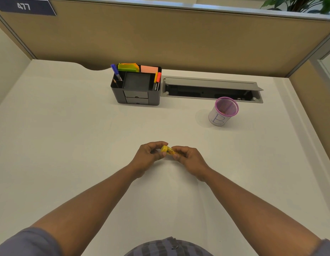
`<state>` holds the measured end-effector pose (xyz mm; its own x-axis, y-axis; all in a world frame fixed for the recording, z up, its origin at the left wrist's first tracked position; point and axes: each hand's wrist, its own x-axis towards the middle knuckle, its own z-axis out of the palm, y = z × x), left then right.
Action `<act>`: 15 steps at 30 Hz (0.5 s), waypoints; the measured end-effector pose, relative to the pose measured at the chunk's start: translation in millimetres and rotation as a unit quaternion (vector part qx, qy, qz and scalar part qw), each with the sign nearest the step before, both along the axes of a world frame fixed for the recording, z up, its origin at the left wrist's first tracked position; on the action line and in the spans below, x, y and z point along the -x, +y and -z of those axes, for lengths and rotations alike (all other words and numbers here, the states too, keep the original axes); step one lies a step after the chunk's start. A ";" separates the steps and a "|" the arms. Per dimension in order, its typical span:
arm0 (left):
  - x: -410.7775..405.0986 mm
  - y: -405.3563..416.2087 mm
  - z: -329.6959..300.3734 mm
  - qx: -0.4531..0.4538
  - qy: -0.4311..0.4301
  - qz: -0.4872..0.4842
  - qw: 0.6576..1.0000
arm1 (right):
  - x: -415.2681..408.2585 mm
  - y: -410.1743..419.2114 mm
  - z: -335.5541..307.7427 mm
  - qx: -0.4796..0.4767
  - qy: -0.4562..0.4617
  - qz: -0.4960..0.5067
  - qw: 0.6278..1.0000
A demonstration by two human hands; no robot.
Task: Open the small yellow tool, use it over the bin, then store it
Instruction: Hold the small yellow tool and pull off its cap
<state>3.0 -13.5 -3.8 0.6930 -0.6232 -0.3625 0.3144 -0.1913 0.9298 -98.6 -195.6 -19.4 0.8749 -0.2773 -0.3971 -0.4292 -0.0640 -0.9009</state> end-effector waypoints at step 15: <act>-3.3 -0.7 -4.2 0.030 0.048 -0.014 0.998 | 0.9 0.6 -3.5 0.001 -0.006 0.006 1.000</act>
